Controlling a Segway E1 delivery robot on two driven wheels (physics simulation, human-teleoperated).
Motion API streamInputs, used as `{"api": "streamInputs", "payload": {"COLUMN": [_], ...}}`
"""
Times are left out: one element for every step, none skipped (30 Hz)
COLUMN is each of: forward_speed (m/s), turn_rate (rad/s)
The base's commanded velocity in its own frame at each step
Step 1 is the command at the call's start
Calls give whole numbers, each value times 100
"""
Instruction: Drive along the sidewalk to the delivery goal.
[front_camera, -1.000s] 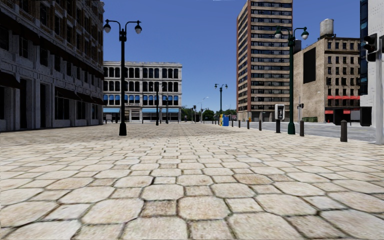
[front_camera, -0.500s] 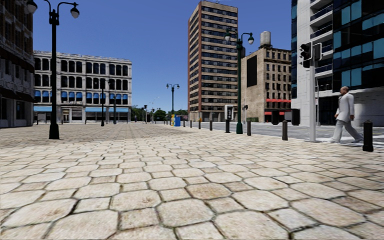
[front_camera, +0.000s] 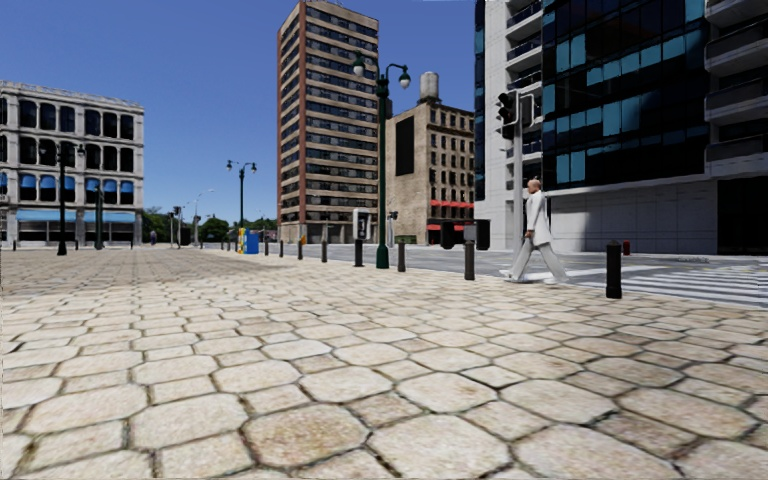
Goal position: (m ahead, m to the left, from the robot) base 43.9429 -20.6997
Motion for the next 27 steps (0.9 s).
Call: {"api": "streamInputs", "payload": {"forward_speed": [143,145,148,152,152,154,155,155,155,157,160,163,163,165,166,167,167,169,169,170,171,171,172,172,172,172,173], "turn_rate": [-61,-61,-61,-61,-61,-61,-61,-61,-61,-61,-61,-61,-61,-61,-61,-61,-61,-61,-61,-61,-61,-61,-61,-61,-61,-61,-61]}}
